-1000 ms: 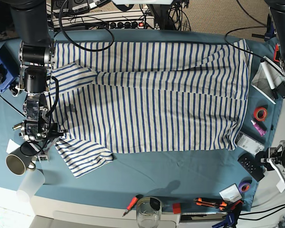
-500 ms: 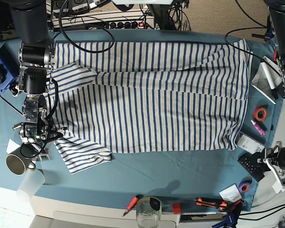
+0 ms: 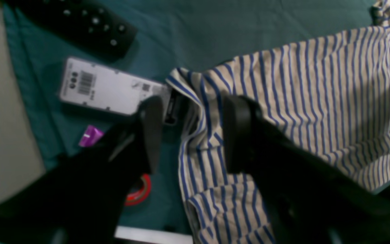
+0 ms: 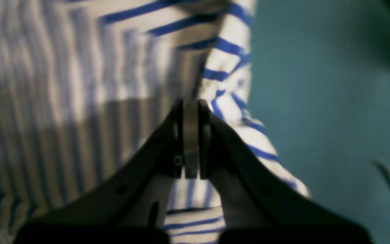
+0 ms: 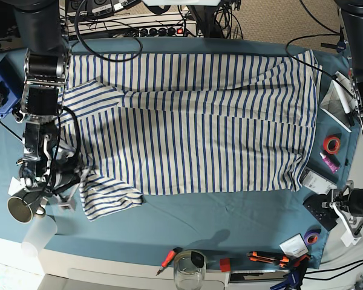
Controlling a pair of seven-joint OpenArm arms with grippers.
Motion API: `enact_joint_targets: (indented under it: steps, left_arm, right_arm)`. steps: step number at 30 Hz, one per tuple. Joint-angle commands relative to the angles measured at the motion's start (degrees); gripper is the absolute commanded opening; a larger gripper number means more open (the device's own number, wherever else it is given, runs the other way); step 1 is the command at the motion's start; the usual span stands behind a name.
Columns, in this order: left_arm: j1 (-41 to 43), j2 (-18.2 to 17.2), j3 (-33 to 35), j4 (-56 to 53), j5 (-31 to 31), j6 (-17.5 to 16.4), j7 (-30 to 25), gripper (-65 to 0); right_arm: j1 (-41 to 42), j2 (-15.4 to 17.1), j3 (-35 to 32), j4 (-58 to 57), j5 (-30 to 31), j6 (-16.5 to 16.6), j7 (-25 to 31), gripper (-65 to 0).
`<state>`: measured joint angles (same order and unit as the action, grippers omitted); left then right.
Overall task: Fold the T-shirt properly
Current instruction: 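Grasp the sleeve near the right gripper and fold it inward over the shirt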
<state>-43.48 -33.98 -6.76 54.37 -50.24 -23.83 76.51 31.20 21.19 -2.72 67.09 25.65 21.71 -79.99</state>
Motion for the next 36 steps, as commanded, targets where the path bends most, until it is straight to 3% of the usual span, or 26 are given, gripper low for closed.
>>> enact_joint_targets:
  steps: [1,5,12,19,26,31,36]
  left_arm:
    - [-1.73,-0.61,-0.26,0.87,-1.03,-0.07,-0.46,-38.2]
    - [-1.68,0.76,-0.26,0.87,-1.01,-0.09,-0.48,-38.2]
    - [-0.15,2.45,-0.26,0.87,-0.87,-0.11,-1.6,-38.2]
    - [0.81,4.76,-0.26,0.87,-0.57,-0.15,-1.53,-38.2]
    - [0.79,5.33,-0.26,0.87,0.31,-0.24,-0.44,-38.2]
    - [0.79,3.93,-0.26,0.87,0.52,-0.17,0.2,-38.2]
    - [0.81,3.17,-0.26,0.87,0.52,-0.22,0.22,-38.2]
  right_arm:
    - [1.27,1.09,0.76,1.46,2.27,0.63,0.15,-65.0]
    - [-1.9,2.51,2.71,5.75,8.72,4.15,-0.01,-65.0]
    - [-11.74,7.32,6.84,13.81,16.28,6.95,-0.01,-65.0]
    - [-23.34,11.26,14.53,22.58,30.82,12.7,-0.01,-65.0]
    - [-25.99,11.06,21.29,23.67,31.26,14.49,-0.01,-65.0]
    - [-25.97,11.08,23.08,23.67,32.26,14.45,-0.01,-44.9]
    - [-24.98,10.97,25.51,25.09,36.87,14.08,-0.01,-44.4]
